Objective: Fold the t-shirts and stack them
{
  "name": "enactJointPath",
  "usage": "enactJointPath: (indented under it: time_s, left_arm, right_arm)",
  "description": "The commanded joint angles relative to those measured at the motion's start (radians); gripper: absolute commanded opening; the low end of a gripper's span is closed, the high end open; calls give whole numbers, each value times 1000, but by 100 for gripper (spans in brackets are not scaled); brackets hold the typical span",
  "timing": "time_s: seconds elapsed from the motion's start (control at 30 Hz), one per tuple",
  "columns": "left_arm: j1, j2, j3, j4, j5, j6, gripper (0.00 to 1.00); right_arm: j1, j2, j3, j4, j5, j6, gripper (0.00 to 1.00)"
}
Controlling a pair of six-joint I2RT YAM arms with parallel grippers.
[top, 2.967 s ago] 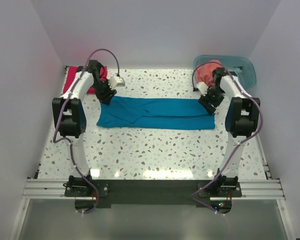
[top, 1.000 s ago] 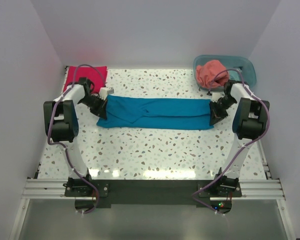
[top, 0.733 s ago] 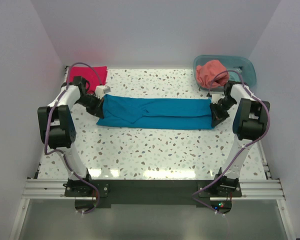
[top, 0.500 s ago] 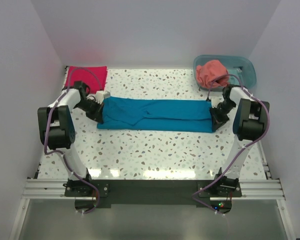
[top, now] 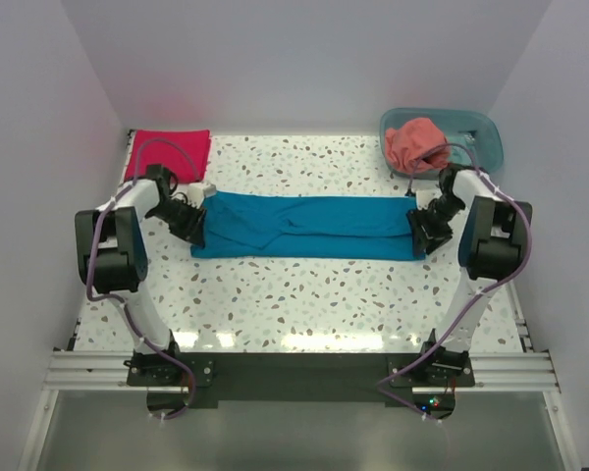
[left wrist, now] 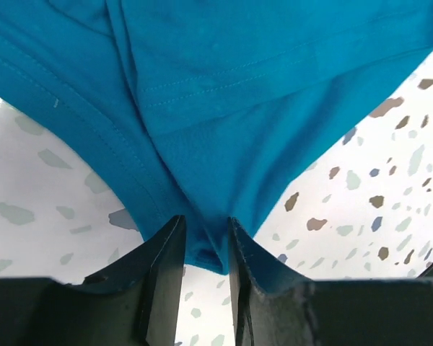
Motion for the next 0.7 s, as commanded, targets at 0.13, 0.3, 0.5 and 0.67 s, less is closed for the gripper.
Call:
enactJointPath:
  time_s: [0.13,0.3,0.5,0.67]
  left_arm:
    - [8,-167,62,50,126,-108,40]
    - [-16,-134,77,73,160,-226,43]
    - [-48,-71,42,142,168,-413,43]
    - [-47,-22,27,176,130,-549,42]
  right_arm:
    - [49,-224,78,3,-85,28,49]
    - [201,-267,74,147,-213,198,47]
    - [447,-184,121,362,-265,315,42]
    - [628,-106,183,526,-277,383,35]
